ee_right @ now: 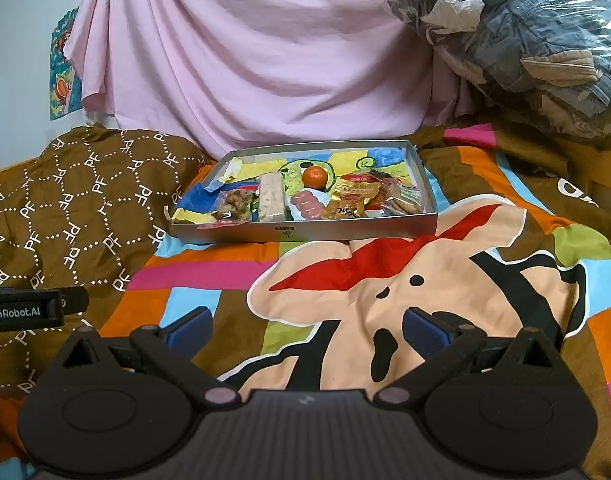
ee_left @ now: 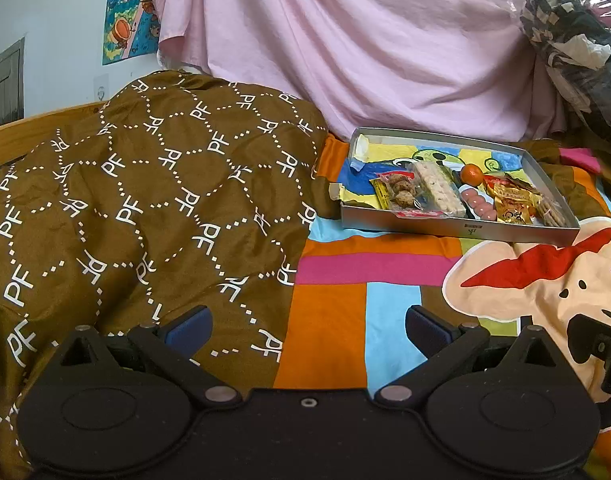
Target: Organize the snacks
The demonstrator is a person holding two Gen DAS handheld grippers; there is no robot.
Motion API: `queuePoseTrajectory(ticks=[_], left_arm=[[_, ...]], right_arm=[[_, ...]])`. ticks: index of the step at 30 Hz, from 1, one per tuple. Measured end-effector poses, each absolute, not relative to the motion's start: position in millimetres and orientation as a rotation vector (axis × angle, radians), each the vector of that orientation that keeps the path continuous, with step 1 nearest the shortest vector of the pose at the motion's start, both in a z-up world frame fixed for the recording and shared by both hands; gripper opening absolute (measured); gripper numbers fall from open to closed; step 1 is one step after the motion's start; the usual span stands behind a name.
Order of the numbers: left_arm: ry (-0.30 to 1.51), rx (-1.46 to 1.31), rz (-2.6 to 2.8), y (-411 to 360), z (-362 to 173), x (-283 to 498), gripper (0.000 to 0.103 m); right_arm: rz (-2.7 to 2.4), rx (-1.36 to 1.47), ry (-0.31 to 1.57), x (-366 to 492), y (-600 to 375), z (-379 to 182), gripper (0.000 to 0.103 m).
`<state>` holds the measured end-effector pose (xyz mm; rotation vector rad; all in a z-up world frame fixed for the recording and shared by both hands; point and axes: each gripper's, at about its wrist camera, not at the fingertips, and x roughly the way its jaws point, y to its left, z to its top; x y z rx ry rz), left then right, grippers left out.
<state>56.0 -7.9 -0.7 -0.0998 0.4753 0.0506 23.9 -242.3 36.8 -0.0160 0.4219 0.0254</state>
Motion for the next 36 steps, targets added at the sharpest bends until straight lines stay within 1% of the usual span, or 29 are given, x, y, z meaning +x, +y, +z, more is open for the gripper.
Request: queuePoseTrajectory(ticks=[36], left_arm=[[0.47,-0.091,0.047,-9.9,-1.3,53.4,0.102]], right_arm=[[0.028,-0.02,0.422,23.4,-240.4,37.6,0.103]])
